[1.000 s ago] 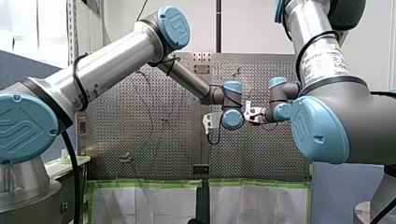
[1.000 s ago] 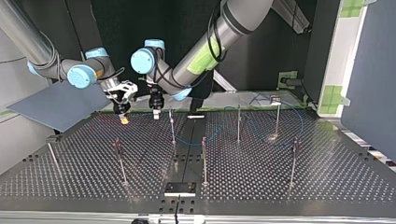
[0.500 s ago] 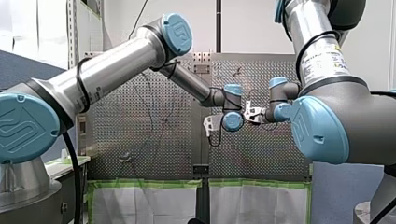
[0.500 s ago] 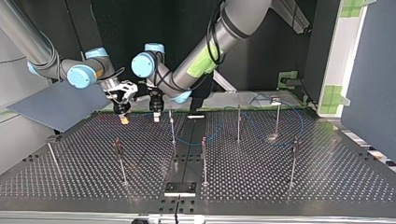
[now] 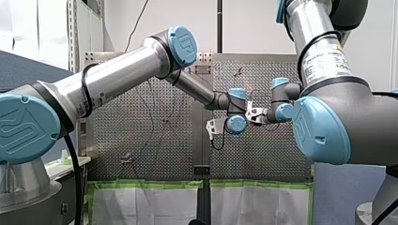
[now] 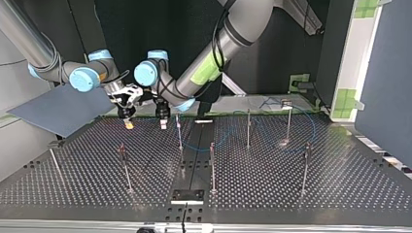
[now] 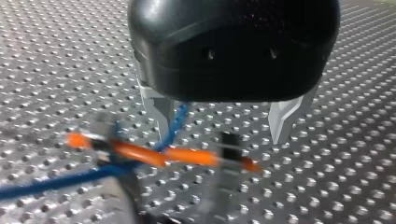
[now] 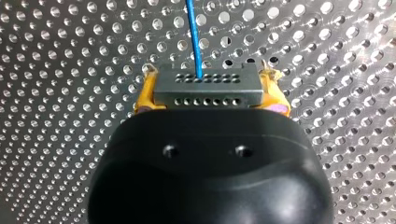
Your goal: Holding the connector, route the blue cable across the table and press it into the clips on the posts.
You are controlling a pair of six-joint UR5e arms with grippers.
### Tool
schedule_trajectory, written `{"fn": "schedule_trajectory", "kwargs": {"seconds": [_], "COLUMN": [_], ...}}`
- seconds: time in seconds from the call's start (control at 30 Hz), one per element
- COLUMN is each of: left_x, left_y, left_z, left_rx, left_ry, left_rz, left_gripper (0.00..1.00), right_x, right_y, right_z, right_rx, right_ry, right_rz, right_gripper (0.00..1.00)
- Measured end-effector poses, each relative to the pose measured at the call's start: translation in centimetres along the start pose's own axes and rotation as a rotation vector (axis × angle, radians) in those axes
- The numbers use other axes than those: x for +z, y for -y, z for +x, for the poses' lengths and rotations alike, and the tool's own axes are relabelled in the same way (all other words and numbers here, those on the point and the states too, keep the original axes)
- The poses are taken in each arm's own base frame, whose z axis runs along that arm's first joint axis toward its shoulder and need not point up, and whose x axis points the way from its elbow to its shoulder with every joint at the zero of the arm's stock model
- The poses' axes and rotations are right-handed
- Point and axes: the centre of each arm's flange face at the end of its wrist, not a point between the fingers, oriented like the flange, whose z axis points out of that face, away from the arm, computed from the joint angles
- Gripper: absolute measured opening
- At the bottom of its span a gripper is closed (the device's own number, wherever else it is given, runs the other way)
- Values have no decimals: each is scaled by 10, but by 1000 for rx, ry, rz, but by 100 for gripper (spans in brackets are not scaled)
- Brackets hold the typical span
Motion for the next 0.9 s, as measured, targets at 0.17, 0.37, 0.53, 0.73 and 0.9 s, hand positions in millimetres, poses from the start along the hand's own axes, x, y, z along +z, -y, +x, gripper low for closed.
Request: {"fn": "schedule_trajectory", "kwargs": {"seconds": [0.17,0.37,0.53,0.73,0.9], "left_x": [2,0,0,-1,-2], "left_y": [4,2,1,1,0], "left_z": [-7,-8,-8,-7,-7], "left_rx": [-6,26,43,54,70], "left_ry": [17,24,25,18,8], "left_rz": [-8,-44,-55,-56,-55], "left_gripper": [100,57,15,2,2], "right_x": [0,0,0,0,2], "right_y": [-1,-3,-5,-6,-6], "right_z": [0,1,1,2,7], "right_rx": [0,1,3,3,1], "right_ry": [-1,-2,-2,-4,-8], "right_rz": [-1,-4,-7,-8,-4], "right_gripper": [0,0,0,0,0]}}
